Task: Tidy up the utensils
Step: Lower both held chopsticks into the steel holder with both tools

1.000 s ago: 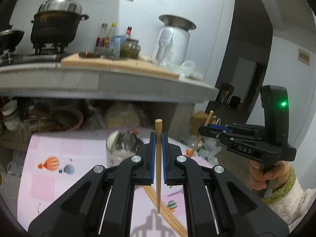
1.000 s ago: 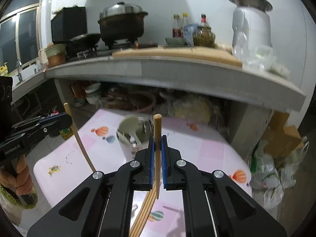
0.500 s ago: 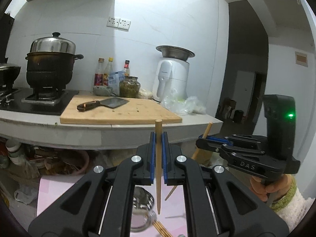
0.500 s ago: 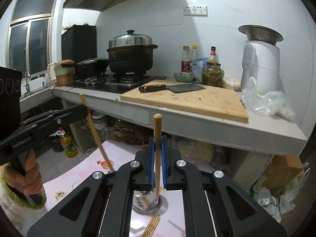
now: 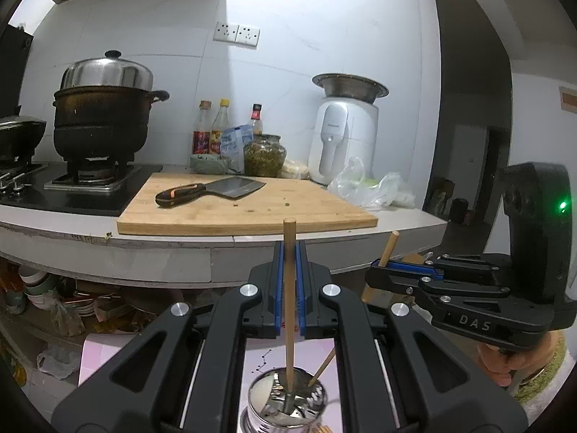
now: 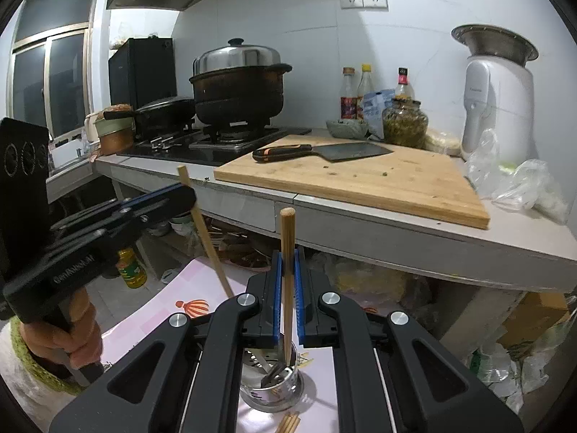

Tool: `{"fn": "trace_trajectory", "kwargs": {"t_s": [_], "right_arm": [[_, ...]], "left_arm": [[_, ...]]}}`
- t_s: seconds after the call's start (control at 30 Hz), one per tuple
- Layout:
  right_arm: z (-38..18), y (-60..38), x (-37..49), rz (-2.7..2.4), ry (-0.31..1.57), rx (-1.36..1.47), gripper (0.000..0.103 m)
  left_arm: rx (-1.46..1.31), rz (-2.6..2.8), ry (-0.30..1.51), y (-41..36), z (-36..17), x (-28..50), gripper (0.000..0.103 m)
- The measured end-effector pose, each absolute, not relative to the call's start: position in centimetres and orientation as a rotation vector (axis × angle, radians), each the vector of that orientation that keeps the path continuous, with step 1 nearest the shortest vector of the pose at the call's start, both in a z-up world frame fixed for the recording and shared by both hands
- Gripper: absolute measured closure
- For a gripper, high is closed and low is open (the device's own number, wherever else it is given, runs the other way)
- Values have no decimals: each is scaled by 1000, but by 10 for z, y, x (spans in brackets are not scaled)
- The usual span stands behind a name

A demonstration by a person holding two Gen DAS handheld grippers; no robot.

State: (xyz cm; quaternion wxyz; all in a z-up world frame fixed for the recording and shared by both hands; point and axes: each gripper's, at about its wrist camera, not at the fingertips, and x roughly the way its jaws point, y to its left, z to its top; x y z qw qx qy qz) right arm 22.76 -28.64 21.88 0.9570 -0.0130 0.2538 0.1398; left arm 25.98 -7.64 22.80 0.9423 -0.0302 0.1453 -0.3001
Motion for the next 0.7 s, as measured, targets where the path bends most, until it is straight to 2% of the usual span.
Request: {"fn": "trace_trajectory", "kwargs": {"t_s": [0.7], "right_arm": [[145, -263, 262, 296, 642, -71, 96]], "left_arm": [[-32, -606, 383, -90, 153, 288, 98]]}}
